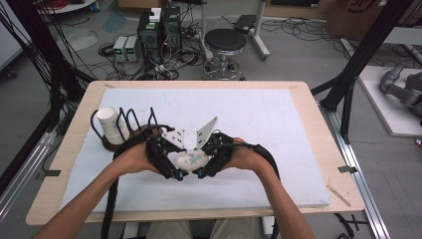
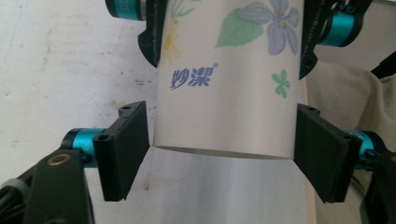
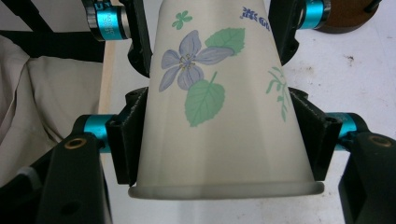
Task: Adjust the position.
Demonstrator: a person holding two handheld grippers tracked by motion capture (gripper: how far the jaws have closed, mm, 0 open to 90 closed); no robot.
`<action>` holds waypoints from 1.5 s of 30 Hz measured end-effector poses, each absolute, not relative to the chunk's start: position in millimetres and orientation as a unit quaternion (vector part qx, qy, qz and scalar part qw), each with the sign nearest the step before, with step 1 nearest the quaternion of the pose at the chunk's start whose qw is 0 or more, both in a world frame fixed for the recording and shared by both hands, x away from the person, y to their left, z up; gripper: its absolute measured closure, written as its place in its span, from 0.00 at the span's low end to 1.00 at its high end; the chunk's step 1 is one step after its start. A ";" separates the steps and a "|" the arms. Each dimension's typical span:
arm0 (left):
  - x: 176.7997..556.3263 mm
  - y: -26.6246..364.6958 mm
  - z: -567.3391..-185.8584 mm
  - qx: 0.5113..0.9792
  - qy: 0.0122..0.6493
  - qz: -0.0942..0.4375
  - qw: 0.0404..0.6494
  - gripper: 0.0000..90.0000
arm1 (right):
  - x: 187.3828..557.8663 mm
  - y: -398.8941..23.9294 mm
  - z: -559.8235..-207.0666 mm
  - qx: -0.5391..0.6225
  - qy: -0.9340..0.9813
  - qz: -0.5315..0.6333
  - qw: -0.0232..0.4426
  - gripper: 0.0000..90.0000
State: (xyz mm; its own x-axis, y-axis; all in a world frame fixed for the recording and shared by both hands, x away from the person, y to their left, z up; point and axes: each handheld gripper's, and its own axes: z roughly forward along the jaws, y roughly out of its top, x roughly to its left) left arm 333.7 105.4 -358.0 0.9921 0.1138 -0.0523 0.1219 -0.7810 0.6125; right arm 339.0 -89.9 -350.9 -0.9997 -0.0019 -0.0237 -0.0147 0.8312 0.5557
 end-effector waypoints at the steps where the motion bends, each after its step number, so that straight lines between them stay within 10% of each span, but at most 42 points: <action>1: 333.8 105.4 -357.6 0.943 0.058 -0.007 0.326 0.29 | 339.3 -89.9 -350.9 -0.005 0.957 0.290 0.012 0.34; 45: 332.1 103.7 -370.5 0.948 0.052 -0.003 0.313 0.40 | 339.7 -98.6 -338.1 0.001 0.936 0.352 0.021 0.21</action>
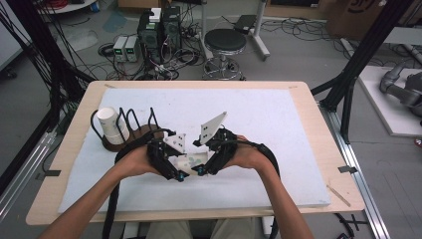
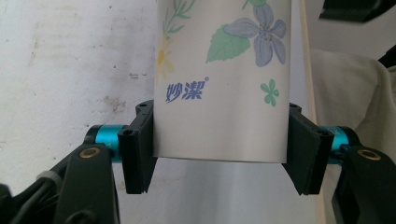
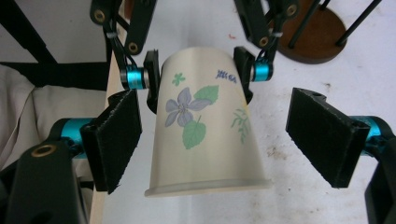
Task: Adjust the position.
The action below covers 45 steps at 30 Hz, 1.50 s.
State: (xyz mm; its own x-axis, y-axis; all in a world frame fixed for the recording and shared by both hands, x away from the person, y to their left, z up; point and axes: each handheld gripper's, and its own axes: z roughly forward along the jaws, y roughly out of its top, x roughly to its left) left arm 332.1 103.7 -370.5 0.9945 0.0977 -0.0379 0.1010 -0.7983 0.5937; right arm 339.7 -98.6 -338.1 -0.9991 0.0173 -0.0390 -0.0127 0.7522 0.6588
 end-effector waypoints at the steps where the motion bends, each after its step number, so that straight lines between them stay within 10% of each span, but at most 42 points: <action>1: 332.0 103.8 -371.0 0.948 0.052 -0.004 0.314 0.40 | 339.7 -100.0 -336.4 0.003 0.934 0.356 0.023 0.21; 45: 332.0 160.5 -388.8 0.843 0.110 -0.012 0.526 0.40 | 343.2 -150.4 -330.6 0.050 0.881 0.470 0.039 0.21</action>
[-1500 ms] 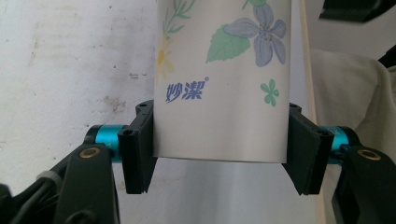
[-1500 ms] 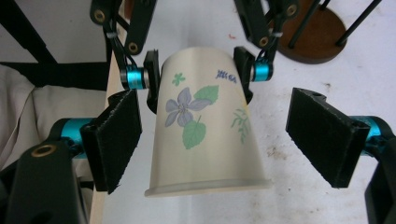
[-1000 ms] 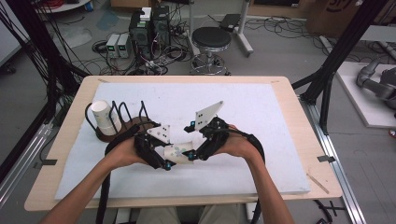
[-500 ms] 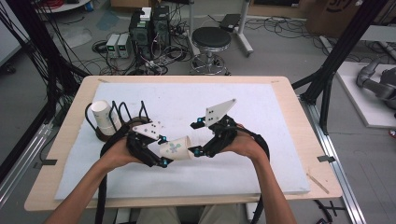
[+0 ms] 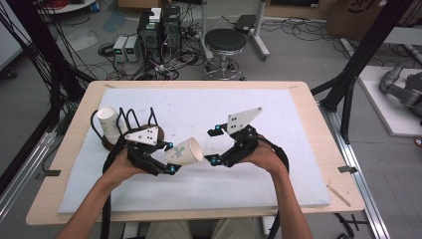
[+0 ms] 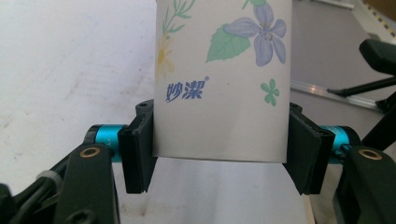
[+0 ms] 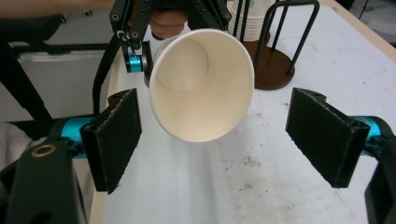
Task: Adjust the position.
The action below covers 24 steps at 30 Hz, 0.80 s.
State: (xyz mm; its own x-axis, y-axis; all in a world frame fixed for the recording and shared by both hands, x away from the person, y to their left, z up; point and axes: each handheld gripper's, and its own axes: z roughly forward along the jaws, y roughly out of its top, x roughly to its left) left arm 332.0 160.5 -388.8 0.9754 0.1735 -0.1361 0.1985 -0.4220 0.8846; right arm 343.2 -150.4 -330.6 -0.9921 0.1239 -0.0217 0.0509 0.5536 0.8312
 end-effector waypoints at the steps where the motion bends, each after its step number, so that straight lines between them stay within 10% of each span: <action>1: 332.0 161.4 -388.8 0.838 0.109 -0.014 0.534 0.40 | 343.2 -151.2 -331.4 0.051 0.879 0.473 0.038 0.21; 24: 327.3 167.4 -392.7 0.793 0.113 -0.011 0.599 0.40 | 340.6 -156.1 -365.3 0.084 0.836 0.542 0.011 0.21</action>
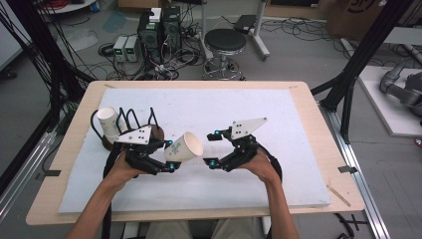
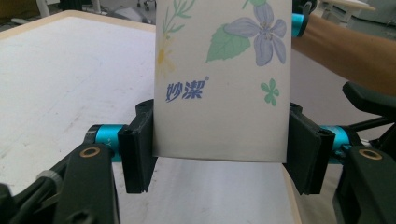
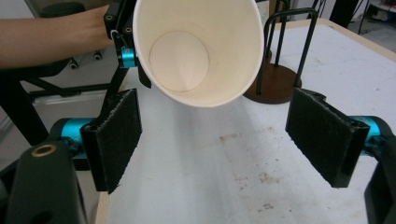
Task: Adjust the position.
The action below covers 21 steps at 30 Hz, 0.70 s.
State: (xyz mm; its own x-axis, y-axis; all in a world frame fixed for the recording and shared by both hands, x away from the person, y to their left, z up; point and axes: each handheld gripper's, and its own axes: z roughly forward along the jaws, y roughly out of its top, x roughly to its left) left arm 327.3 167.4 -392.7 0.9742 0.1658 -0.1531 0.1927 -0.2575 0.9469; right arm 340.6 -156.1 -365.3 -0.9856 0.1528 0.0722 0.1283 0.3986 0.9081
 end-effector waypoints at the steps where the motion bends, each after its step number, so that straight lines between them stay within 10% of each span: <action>1: 326.9 167.7 -392.5 0.790 0.113 -0.010 0.603 0.40 | 341.1 -156.0 -367.4 0.084 0.834 0.545 0.012 0.21; 21: 324.3 168.7 -395.3 0.770 0.108 -0.009 0.628 0.40 | 340.1 -147.4 -384.2 0.084 0.808 0.583 -0.014 0.21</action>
State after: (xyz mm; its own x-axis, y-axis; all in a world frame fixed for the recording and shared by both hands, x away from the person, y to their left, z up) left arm 324.3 168.7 -395.3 0.9764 0.1554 -0.1498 0.1779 -0.1867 0.9662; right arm 340.1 -147.4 -384.2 -0.9854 0.1206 0.1205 0.1523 0.3052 0.9400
